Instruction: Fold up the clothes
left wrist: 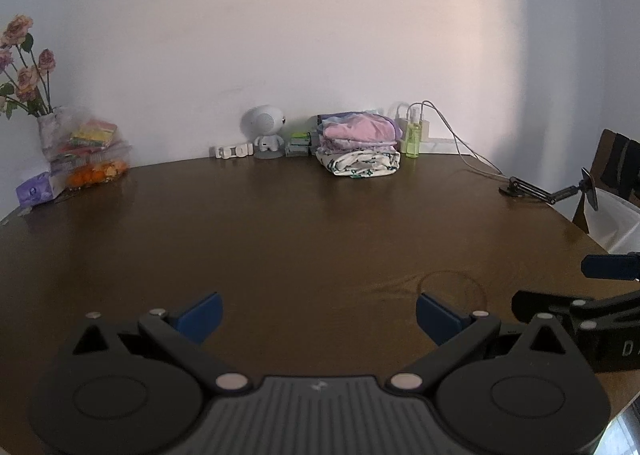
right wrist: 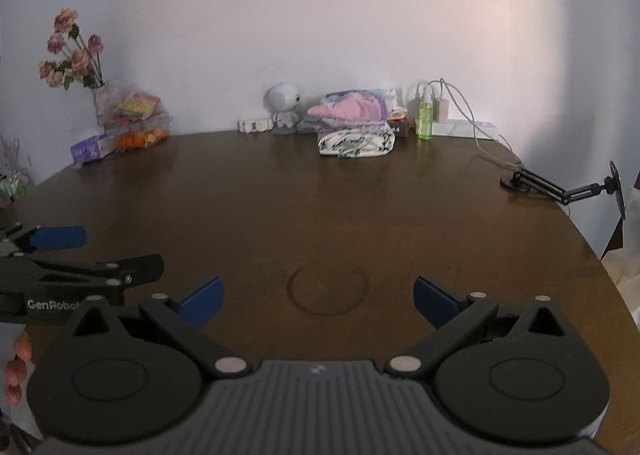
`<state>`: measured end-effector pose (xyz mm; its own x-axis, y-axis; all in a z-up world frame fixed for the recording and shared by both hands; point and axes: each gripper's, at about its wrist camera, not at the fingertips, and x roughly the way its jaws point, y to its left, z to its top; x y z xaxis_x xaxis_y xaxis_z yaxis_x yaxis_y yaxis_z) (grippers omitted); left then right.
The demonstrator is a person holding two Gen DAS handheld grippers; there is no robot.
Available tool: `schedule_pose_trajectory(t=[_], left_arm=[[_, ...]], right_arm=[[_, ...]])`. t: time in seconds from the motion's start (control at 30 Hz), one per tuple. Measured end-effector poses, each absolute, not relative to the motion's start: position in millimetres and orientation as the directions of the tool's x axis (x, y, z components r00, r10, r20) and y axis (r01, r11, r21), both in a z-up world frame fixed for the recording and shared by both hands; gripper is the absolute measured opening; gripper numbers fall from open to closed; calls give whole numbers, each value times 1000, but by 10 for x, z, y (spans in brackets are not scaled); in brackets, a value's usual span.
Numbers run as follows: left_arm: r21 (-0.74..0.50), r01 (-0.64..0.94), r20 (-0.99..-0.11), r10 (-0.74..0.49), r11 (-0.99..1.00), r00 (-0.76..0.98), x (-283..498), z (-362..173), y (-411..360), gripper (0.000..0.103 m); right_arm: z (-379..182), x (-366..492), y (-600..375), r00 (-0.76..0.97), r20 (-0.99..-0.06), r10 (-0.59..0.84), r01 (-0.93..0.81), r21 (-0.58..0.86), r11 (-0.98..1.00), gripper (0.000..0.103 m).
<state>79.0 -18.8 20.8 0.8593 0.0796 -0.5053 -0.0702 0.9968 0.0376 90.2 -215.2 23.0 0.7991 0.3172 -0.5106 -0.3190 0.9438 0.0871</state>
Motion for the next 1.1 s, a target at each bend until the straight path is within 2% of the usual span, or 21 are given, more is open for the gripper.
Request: schedule_pose_trajectory(t=[0.2,0.47,0.8,1.1], left_arm=[[13,-72,-522,68,997,850,680,105,-145,103],[31,-96,-497,99,995,862,634,3,-125,103],[10,-71,-537,66,997,841,580,-123,-87,103],[10,-87,-585,76,996,807,631,-246,-82,103]], right_arm=[[168,727,-2035,788,-529,317,-330,72,941,103],[63,699,-1922,776,-546,315,-338,62,939,103],[-81,647,-1927,752,-574,324,-325,104,940,103],[-185,666,-1886,742,-603,293,-306,83,948,103]])
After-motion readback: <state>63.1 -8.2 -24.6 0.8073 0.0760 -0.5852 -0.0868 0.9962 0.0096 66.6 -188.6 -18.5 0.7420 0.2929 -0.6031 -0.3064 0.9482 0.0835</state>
